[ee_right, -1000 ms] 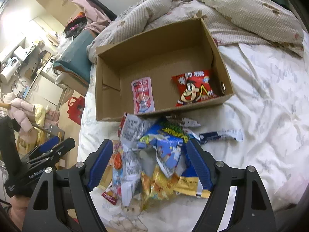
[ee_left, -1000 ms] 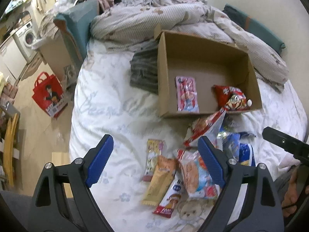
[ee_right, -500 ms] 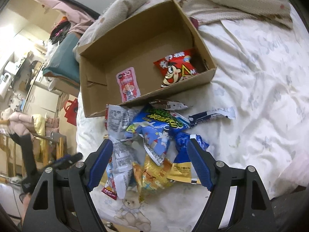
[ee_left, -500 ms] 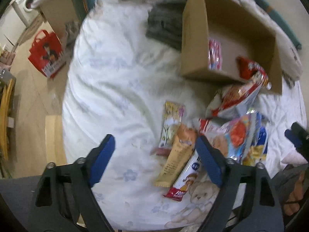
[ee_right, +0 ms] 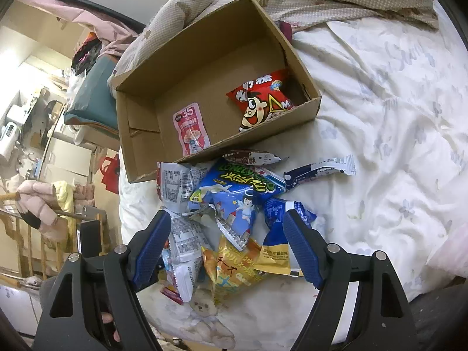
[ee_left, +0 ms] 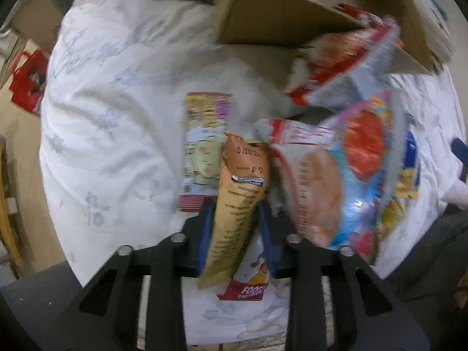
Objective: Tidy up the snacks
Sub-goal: 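Grasp the tan cone-shaped packet with the left tool and lift it, then grasp the blue snack bag with the right tool while the left tool holds the tan packet, then lower both packets into the box and open both tools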
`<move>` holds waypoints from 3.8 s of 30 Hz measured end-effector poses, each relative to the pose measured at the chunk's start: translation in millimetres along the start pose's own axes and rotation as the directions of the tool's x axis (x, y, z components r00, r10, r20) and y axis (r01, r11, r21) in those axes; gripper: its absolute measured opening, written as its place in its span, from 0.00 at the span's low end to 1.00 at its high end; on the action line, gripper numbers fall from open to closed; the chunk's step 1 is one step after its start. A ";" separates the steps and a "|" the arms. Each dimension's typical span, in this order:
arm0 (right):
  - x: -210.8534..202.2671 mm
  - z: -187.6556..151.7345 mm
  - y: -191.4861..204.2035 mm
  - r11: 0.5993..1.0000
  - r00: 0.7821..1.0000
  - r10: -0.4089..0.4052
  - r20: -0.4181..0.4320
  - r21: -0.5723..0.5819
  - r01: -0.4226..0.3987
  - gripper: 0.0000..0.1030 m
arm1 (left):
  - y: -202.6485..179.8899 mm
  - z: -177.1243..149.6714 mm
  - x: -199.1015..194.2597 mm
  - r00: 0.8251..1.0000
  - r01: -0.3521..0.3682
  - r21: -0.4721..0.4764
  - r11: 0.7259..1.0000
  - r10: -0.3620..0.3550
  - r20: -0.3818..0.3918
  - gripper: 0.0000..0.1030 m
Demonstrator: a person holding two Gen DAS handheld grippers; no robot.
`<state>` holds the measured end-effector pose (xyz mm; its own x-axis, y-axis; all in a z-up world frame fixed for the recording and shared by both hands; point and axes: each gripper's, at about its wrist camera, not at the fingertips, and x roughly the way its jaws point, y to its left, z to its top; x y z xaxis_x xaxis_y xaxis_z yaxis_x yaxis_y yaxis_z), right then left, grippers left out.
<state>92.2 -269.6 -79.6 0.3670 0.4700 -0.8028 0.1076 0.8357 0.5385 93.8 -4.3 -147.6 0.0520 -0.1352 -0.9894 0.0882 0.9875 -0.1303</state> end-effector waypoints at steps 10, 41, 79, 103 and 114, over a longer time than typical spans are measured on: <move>1.2 2.2 -4.8 1.000 1.000 -0.009 -0.003 0.018 0.009 0.79 | -9.2 -2.1 1.7 1.000 -0.003 0.011 1.000 0.003 -0.003 0.08; 74.0 -18.1 -20.0 0.943 0.915 -0.328 -0.235 -0.134 0.303 0.32 | 21.1 3.1 -88.3 0.963 0.036 -0.119 0.992 -0.003 0.270 0.08; -25.4 88.4 60.6 0.985 0.980 0.020 0.197 -0.171 0.015 0.32 | -28.6 121.0 -158.1 0.877 -0.030 -0.033 0.999 0.042 0.478 0.08; 64.5 102.3 35.3 0.991 0.999 -0.007 0.053 -0.136 0.014 0.32 | -46.6 151.8 -72.3 0.895 -0.129 0.034 0.991 0.102 0.435 0.09; 64.0 104.6 33.2 0.994 0.998 0.033 0.061 -0.104 -0.027 0.35 | -46.4 147.5 -82.3 0.879 -0.117 0.049 0.992 0.081 0.471 0.10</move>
<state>216.0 -241.4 -86.2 0.4257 0.4796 -0.7673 0.0006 0.8479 0.5302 232.2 -50.9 -50.7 0.5211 -0.0769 -0.8500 0.1297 0.9915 -0.0101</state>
